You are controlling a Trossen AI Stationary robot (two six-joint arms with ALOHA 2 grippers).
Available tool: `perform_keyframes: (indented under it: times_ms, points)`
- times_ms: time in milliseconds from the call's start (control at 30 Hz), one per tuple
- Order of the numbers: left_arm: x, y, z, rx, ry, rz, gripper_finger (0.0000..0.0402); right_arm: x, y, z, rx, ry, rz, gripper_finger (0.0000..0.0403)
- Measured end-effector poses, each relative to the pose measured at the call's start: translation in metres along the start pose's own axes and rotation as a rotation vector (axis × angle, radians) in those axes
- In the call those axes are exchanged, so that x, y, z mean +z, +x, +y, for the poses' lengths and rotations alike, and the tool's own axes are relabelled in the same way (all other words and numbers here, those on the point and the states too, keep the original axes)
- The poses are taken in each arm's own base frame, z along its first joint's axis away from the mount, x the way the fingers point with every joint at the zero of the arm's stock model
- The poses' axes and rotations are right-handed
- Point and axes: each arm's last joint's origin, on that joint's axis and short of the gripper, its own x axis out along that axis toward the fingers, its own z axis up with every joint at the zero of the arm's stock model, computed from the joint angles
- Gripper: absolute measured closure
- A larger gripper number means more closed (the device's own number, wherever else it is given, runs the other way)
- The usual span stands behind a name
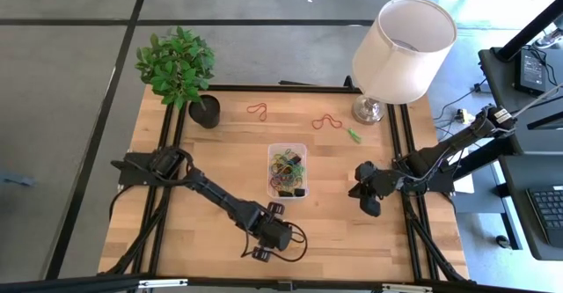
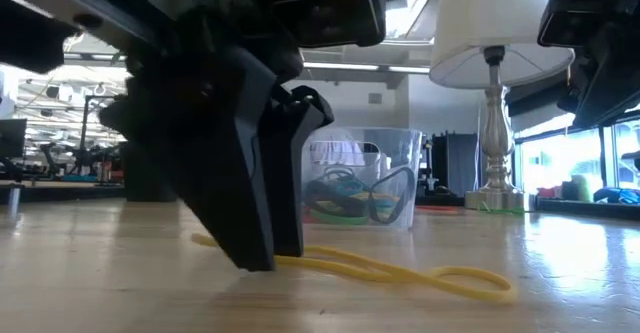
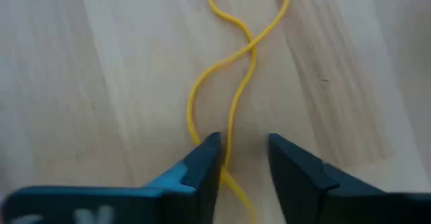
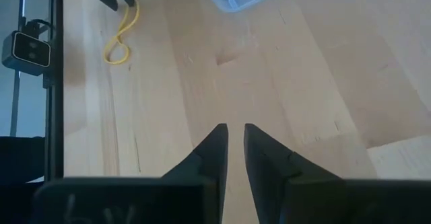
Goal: Pick and place rubber bands into bin
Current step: Put the yellow rubber band into the transparent container
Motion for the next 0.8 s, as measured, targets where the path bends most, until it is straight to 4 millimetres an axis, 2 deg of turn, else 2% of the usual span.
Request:
perform_keyframes:
  times_ms: [200,400,467,533,800]
  points:
    - [-0.002,0.001,-0.002,0.017,-0.03,0.004,0.0387,0.0,0.0,0.0,-0.001,-0.003,0.001,0.0349]
    - [0.0,-0.024,-0.002,-0.041,-0.132,-0.007,0.04,0.0,0.0,0.0,-0.002,-0.007,0.0,0.0349]
    - [0.004,-0.046,-0.002,-0.058,-0.142,-0.055,0.0399,0.0,0.0,0.0,-0.004,-0.014,0.001,0.0349]
    - [0.012,-0.076,0.002,-0.065,-0.179,-0.141,0.04,0.0,0.0,0.0,-0.002,-0.026,-0.001,0.0349]
    - [0.018,-0.171,0.037,0.108,-0.261,-0.413,0.04,0.001,0.0,0.0,-0.008,-0.024,-0.018,0.0349]
